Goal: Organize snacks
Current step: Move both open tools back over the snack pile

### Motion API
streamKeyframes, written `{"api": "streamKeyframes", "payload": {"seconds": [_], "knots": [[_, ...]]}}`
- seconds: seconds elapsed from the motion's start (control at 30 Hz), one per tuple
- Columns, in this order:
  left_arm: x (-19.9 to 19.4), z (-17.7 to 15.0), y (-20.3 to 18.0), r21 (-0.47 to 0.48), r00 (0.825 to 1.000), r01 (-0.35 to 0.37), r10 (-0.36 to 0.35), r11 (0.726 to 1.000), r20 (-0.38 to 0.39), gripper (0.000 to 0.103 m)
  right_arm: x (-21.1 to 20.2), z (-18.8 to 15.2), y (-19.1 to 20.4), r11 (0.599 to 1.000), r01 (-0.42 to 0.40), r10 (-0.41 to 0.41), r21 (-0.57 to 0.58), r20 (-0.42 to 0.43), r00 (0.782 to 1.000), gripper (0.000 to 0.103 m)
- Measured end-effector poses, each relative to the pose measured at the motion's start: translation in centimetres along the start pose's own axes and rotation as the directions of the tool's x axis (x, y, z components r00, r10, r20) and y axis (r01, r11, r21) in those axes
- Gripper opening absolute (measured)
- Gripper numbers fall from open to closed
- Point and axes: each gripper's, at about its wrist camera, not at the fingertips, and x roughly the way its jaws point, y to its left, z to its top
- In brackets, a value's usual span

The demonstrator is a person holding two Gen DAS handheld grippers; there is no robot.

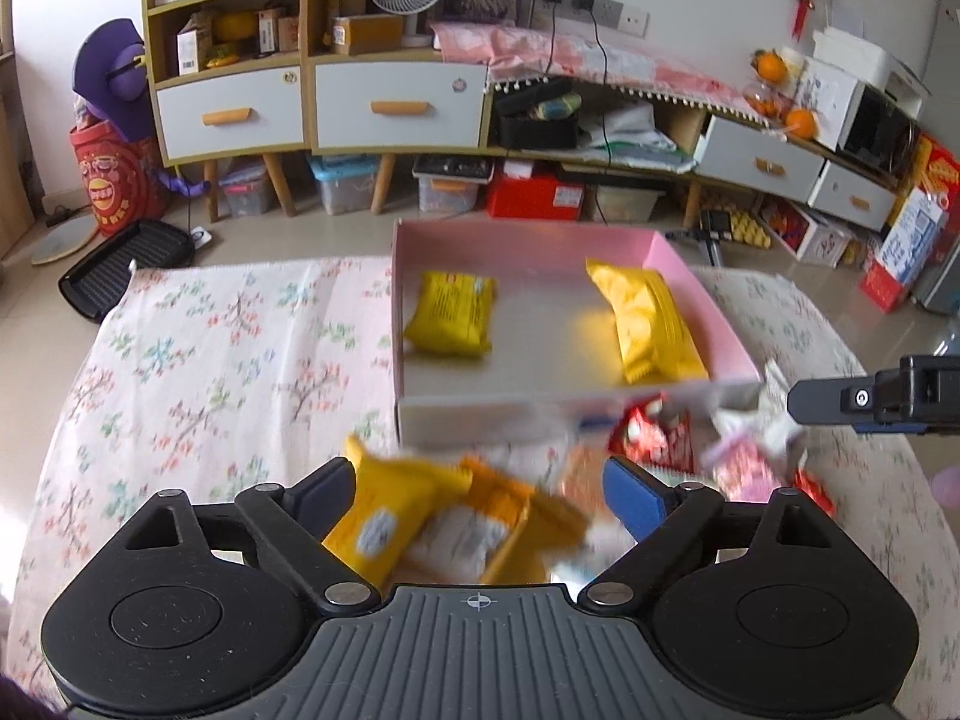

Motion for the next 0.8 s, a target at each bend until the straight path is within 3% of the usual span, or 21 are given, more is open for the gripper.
{"api": "streamKeyframes", "payload": {"seconds": [0.23,0.37,0.5,0.8], "knots": [[-1.5,-2.6,-0.1,0.025,1.000,0.010,-0.010,1.000,-0.029,0.093,-0.9,-2.4,0.1,1.000,-0.005,0.005,-0.006,-0.013,1.000,0.095],[-1.8,-4.7,0.4,0.013,0.998,0.047,-0.046,0.999,-0.046,0.093,-1.2,-4.6,0.0,1.000,-0.009,0.009,-0.020,0.009,1.000,0.098],[-1.9,-6.5,0.5,0.028,0.993,0.089,-0.087,0.996,-0.079,0.093,-0.7,-6.5,0.4,0.996,-0.022,0.020,-0.087,-0.026,0.999,0.098],[-1.8,-9.6,0.9,0.108,0.990,0.139,-0.135,0.984,-0.040,0.092,-0.6,-10.0,1.2,0.975,-0.053,0.047,-0.218,-0.030,0.998,0.097]]}}
